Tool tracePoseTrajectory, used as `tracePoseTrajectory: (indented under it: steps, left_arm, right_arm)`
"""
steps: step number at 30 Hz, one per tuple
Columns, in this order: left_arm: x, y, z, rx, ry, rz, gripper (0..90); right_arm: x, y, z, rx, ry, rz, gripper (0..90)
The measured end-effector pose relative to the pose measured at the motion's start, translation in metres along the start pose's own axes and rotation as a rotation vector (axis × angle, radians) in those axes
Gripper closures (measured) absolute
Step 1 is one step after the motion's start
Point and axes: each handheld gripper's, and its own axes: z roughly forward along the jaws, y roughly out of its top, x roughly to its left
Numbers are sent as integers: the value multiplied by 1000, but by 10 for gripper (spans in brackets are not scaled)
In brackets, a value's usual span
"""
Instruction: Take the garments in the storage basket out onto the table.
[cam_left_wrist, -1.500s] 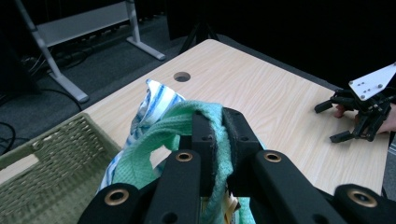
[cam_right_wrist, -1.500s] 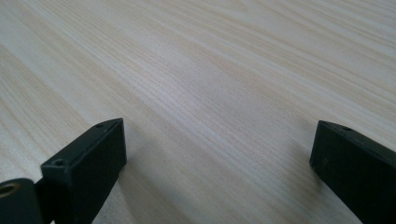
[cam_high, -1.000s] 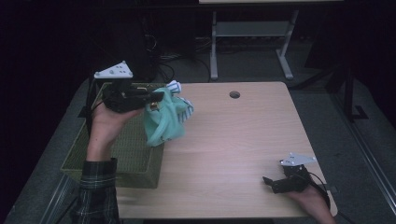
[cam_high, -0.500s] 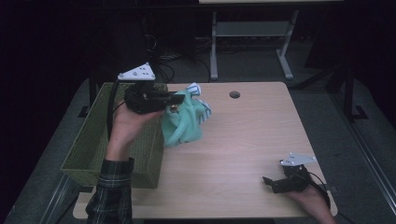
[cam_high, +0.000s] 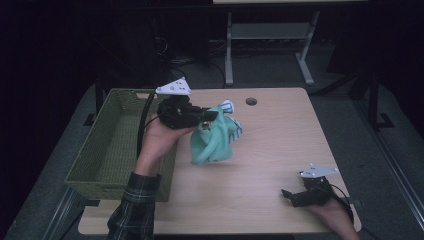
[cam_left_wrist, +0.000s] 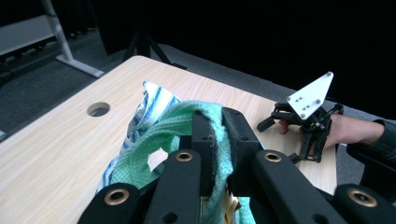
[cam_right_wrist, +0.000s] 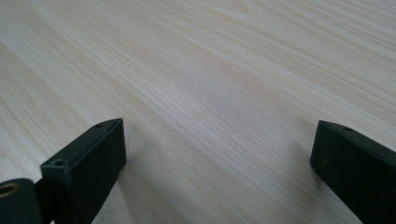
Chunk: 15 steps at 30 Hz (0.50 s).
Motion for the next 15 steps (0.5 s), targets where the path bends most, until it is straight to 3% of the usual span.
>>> tracePoseTrajectory:
  steps: [15]
  left_arm:
    - [-6, -21, 48, 25, -37, -31, 833]
  right_arm:
    - [0, 0, 0, 0, 1, 2, 31]
